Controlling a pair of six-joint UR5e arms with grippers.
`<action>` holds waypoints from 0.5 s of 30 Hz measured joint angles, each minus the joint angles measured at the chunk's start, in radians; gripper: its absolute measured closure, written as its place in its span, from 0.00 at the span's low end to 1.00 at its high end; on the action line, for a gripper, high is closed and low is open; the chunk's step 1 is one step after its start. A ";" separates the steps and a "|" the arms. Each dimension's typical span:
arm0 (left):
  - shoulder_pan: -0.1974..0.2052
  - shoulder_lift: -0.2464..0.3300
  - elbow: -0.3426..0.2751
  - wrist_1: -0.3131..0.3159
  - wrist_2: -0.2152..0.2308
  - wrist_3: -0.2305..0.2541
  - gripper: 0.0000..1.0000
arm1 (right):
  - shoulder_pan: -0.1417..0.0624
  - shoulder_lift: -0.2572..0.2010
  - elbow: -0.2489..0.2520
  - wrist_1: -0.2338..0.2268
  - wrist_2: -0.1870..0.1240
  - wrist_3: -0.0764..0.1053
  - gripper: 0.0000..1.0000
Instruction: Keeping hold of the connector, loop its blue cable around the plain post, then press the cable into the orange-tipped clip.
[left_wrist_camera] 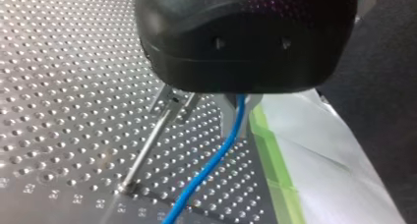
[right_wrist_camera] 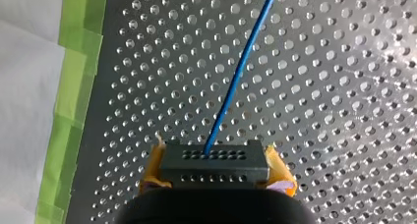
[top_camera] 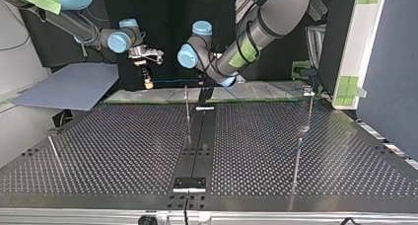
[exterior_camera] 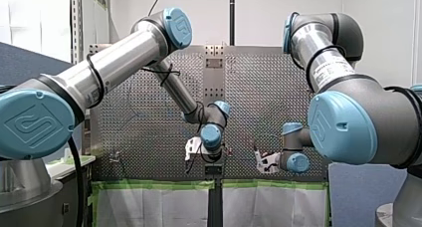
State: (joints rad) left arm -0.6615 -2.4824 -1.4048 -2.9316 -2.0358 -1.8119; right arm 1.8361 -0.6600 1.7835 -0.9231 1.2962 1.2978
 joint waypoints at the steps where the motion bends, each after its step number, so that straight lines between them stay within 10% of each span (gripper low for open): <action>1: 0.001 0.000 0.000 0.009 0.002 0.000 0.99 | -0.001 0.000 0.000 0.000 0.000 0.001 1.00; 15: 0.002 -0.006 0.000 0.038 0.034 0.007 0.99 | 0.020 0.000 -0.014 0.006 -0.004 -0.013 1.00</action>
State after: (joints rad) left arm -0.6599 -2.4889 -1.4049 -2.8932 -2.0013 -1.8048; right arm 1.8565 -0.6598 1.7690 -0.9172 1.2924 1.2851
